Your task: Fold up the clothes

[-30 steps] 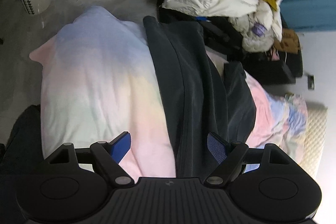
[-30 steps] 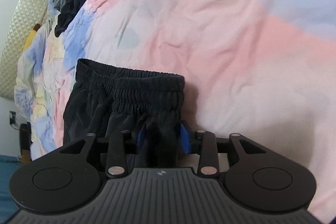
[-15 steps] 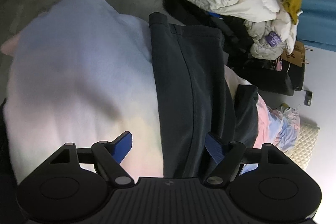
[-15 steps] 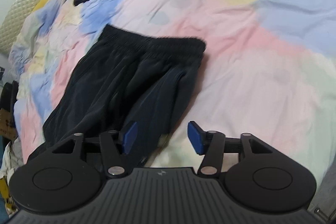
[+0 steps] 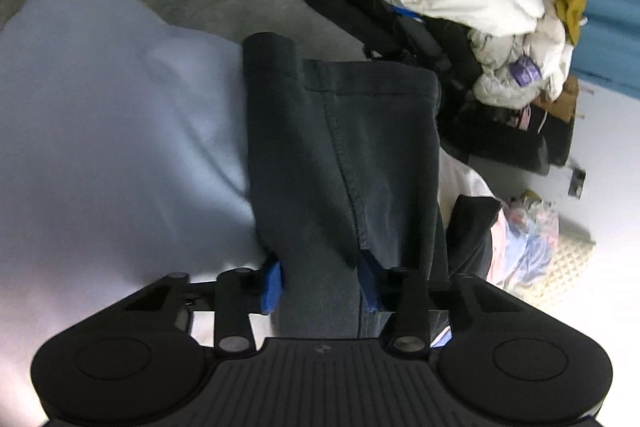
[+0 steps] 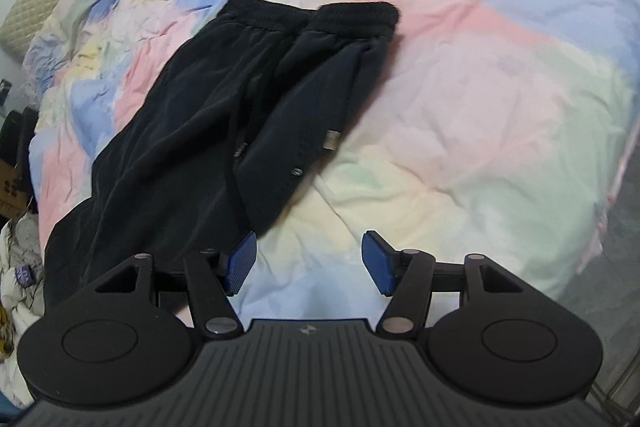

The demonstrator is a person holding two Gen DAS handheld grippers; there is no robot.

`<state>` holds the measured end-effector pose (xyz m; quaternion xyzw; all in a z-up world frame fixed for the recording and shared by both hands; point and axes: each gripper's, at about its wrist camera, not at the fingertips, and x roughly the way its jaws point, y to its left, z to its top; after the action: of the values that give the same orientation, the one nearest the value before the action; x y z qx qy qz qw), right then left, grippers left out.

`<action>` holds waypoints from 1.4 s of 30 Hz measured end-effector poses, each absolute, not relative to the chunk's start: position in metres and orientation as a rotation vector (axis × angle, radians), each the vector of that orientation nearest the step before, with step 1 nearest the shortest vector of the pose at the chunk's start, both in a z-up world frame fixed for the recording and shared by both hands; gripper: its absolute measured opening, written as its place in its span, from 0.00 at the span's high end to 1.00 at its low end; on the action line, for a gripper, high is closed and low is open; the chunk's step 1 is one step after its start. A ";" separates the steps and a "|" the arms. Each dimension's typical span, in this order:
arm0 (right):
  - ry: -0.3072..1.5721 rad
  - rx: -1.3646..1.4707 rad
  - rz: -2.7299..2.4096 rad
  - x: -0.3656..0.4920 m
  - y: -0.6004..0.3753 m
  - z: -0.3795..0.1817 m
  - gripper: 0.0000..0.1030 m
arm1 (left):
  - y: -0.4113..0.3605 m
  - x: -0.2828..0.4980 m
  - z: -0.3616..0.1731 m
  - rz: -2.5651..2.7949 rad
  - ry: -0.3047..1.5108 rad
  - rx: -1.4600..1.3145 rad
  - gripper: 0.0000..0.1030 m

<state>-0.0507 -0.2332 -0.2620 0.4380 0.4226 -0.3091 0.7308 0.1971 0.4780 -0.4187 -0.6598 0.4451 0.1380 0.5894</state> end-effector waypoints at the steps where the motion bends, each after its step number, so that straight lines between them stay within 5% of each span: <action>1: 0.924 0.973 -0.695 -0.054 -0.233 -0.262 0.41 | 0.478 0.201 -0.417 0.306 1.044 -1.515 0.79; 3: 0.910 0.983 -0.715 -0.057 -0.231 -0.263 0.41 | 0.478 0.209 -0.413 0.281 1.059 -1.466 0.92; 19: 0.882 0.898 -0.629 -0.015 -0.203 -0.252 0.47 | 0.478 0.189 -0.289 0.161 0.963 -1.363 0.96; 27: 0.897 0.923 -0.632 -0.017 -0.200 -0.263 0.46 | 0.505 0.149 -0.352 0.282 1.076 -1.397 0.95; 35: 0.863 1.000 -0.643 -0.024 -0.230 -0.274 0.45 | 0.500 0.144 -0.342 0.312 1.068 -1.378 0.85; 42: 0.874 1.001 -0.648 -0.009 -0.286 -0.287 0.41 | 0.474 0.132 -0.311 0.384 1.020 -1.333 0.53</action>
<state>-0.0088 -0.2858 -0.2875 0.4560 0.3981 -0.2952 0.7392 0.1319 0.4743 -0.3105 -0.5871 0.4493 0.1692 0.6518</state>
